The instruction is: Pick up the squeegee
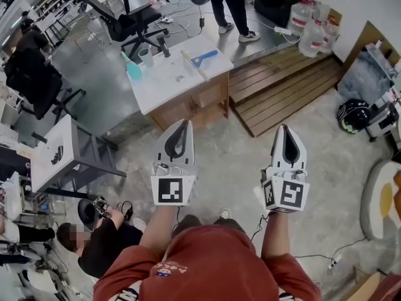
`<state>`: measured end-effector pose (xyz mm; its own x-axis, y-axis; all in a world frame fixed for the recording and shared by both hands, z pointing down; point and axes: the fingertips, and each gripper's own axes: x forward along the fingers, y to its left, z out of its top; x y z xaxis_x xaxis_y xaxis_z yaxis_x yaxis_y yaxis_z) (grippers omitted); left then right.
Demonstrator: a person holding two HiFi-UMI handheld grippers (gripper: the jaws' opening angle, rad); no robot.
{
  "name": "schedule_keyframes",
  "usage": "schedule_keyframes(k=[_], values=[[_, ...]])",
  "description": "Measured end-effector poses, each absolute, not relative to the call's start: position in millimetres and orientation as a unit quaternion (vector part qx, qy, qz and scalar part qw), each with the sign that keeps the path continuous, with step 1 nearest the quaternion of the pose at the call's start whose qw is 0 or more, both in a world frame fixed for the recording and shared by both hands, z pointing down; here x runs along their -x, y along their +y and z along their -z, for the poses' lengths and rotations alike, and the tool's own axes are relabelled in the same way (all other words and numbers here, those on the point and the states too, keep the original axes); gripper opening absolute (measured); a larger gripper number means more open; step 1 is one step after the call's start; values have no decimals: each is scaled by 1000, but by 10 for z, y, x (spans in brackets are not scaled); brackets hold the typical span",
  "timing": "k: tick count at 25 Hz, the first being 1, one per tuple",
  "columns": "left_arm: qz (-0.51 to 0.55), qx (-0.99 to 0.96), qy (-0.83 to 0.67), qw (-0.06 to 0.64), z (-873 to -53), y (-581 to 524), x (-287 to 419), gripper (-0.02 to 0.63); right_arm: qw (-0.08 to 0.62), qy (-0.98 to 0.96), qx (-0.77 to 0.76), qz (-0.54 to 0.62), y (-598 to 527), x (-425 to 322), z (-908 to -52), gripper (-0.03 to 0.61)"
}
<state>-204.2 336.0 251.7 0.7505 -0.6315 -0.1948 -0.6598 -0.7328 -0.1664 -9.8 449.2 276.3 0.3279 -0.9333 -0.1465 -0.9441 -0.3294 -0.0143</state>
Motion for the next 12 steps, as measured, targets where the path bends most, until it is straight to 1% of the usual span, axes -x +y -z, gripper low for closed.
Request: schedule_keyframes(k=[5, 10, 12], values=[[-65, 929, 345, 118, -2494, 3365, 1807, 17, 56, 577, 813, -53, 4501, -122, -2755, 8], [-61, 930, 345, 112, -2564, 3300, 1656, 17, 16, 557, 827, -73, 4457, -307, -2830, 8], [-60, 930, 345, 112, -2589, 3201, 1624, 17, 18, 555, 828, -74, 4372, -339, -2833, 8]])
